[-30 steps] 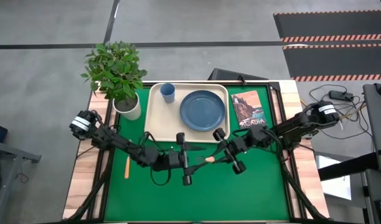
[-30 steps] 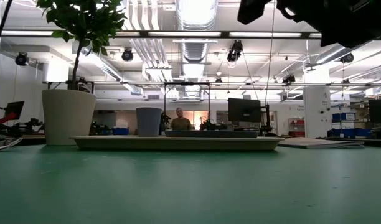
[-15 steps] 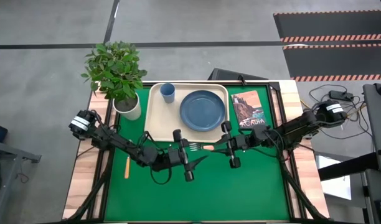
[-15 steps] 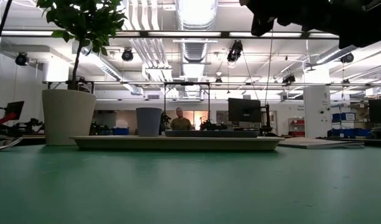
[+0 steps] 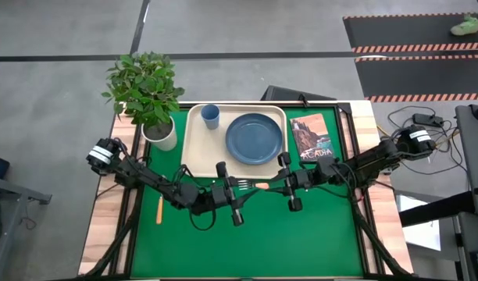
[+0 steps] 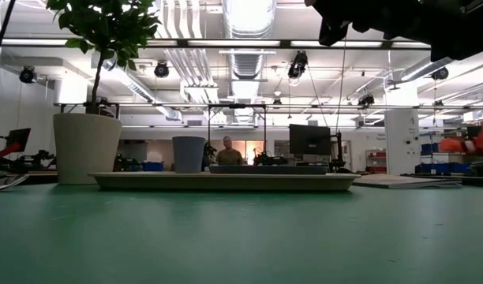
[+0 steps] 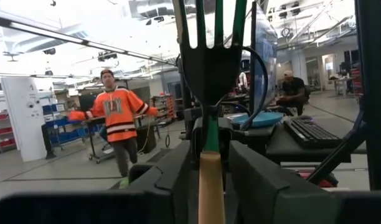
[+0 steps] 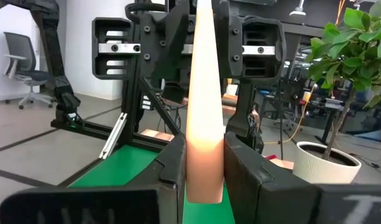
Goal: Pick and place plate/cup/fork/spoon on tray
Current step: Put the orange fork on the white food tray, then put the orange spoon on the white food tray beside the orange fork
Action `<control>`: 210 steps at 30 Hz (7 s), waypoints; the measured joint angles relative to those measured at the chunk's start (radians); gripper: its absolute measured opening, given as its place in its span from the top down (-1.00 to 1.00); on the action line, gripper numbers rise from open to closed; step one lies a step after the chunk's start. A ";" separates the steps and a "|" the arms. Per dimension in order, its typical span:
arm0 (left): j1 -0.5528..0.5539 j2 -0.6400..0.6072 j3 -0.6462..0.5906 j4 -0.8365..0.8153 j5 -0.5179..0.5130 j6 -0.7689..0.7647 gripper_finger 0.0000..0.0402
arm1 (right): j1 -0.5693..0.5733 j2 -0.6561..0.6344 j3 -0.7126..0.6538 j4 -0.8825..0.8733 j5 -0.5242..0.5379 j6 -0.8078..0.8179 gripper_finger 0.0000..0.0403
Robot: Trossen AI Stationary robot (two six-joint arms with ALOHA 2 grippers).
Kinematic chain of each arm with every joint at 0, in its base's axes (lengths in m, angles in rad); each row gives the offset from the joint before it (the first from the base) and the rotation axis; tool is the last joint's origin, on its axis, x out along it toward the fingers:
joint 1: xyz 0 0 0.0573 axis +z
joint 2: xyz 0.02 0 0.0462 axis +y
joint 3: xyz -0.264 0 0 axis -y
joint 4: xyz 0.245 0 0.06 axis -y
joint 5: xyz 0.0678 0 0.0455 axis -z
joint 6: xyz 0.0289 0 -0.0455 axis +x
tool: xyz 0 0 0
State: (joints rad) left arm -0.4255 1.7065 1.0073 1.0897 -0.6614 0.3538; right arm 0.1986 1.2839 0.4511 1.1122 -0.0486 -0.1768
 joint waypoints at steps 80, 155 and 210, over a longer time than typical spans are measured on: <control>0.505 -0.131 0.064 -1.946 0.039 -1.469 0.89 | -0.001 -0.600 0.046 -0.827 0.367 0.116 -0.07; 0.684 -0.061 -0.159 -1.637 0.179 -1.238 0.96 | -0.001 -0.601 0.047 -0.870 0.365 0.107 -0.07; 0.243 -0.432 -0.203 -1.831 0.731 -1.570 0.96 | 0.000 -0.600 0.047 -0.878 0.365 0.115 -0.07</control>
State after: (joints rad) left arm -0.1830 1.2741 0.8043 -0.7417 0.0701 -1.2161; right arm 0.1982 0.6834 0.4980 0.2339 0.3161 -0.0619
